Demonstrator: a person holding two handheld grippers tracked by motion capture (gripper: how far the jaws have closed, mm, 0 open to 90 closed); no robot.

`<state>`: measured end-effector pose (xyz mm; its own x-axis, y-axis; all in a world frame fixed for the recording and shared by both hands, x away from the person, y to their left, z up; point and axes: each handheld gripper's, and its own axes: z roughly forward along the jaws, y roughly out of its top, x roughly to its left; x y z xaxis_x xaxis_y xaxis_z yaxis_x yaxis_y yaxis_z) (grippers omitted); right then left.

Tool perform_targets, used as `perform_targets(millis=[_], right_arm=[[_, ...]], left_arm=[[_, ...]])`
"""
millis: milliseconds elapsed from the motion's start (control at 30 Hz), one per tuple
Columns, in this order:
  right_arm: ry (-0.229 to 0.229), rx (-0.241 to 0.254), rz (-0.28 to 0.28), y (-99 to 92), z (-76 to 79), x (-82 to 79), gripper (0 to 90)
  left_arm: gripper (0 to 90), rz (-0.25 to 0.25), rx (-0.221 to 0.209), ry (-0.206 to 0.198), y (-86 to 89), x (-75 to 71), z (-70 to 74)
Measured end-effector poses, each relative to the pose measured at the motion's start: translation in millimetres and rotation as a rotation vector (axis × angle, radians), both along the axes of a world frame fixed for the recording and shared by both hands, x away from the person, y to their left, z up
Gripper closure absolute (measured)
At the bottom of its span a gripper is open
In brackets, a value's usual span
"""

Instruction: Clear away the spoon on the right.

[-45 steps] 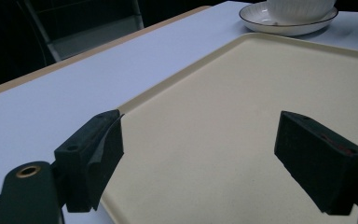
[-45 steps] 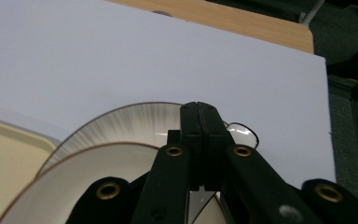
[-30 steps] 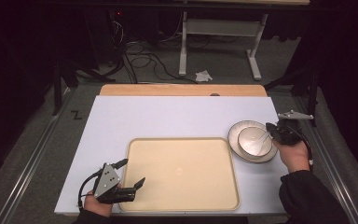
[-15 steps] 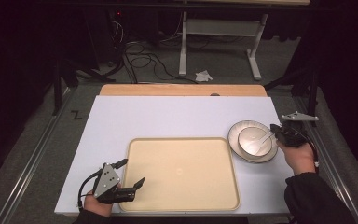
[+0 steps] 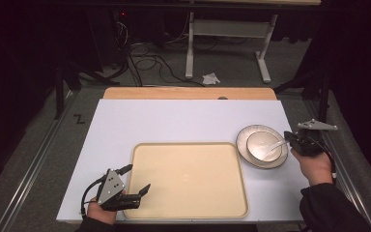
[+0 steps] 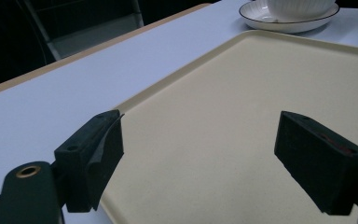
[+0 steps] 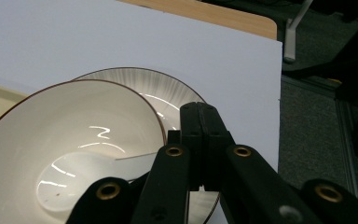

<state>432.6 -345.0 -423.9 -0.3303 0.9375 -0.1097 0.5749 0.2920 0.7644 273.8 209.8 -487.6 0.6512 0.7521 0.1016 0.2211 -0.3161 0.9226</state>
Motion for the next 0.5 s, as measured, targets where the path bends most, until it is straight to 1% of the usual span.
perform_targets(millis=[33,100,133,167,200,267,367,400,433,467,500], right_arm=[[0.008,-0.007,-0.004,1.0,-1.1,6.2,90.0],[0.015,-0.026,-0.006,2.2,-3.2,11.1,90.0],[0.015,-0.026,-0.006,2.2,-3.2,11.1,90.0],[0.032,-0.033,-0.01,2.0,-5.3,13.0,90.0],[0.032,-0.033,-0.01,2.0,-5.3,13.0,90.0],[0.031,-0.048,-0.006,-0.1,-7.1,9.0,90.0],[0.032,-0.032,0.004,-3.5,-8.0,0.9,90.0],[0.032,-0.032,0.004,-3.5,-8.0,0.9,90.0],[0.026,-0.022,0.006,-5.9,-9.6,-5.8,90.0],[0.026,-0.022,0.006,-5.9,-9.6,-5.8,90.0],[0.014,-0.012,0.011,-8.1,-11.6,-14.3,90.0]], left_arm=[[15.9,0.002,-0.001,0.0,0.5,-0.3,0.2],[15.9,0.006,-0.005,0.0,1.6,-0.5,0.2],[15.9,0.006,-0.005,0.0,1.6,-0.5,0.2],[15.9,0.011,-0.006,0.001,2.4,0.0,-0.2],[15.9,0.011,-0.006,0.001,2.4,0.0,-0.2],[15.9,0.009,-0.004,0.003,2.6,0.3,-0.4],[15.9,0.006,-0.002,0.001,1.7,0.0,-0.2],[15.9,0.006,-0.002,0.001,1.7,0.0,-0.2],[15.9,0.004,-0.001,0.001,1.3,-0.3,0.0],[15.9,0.004,-0.001,0.001,1.3,-0.3,0.0],[15.9,0.007,-0.004,0.0,1.9,-0.5,0.1]])
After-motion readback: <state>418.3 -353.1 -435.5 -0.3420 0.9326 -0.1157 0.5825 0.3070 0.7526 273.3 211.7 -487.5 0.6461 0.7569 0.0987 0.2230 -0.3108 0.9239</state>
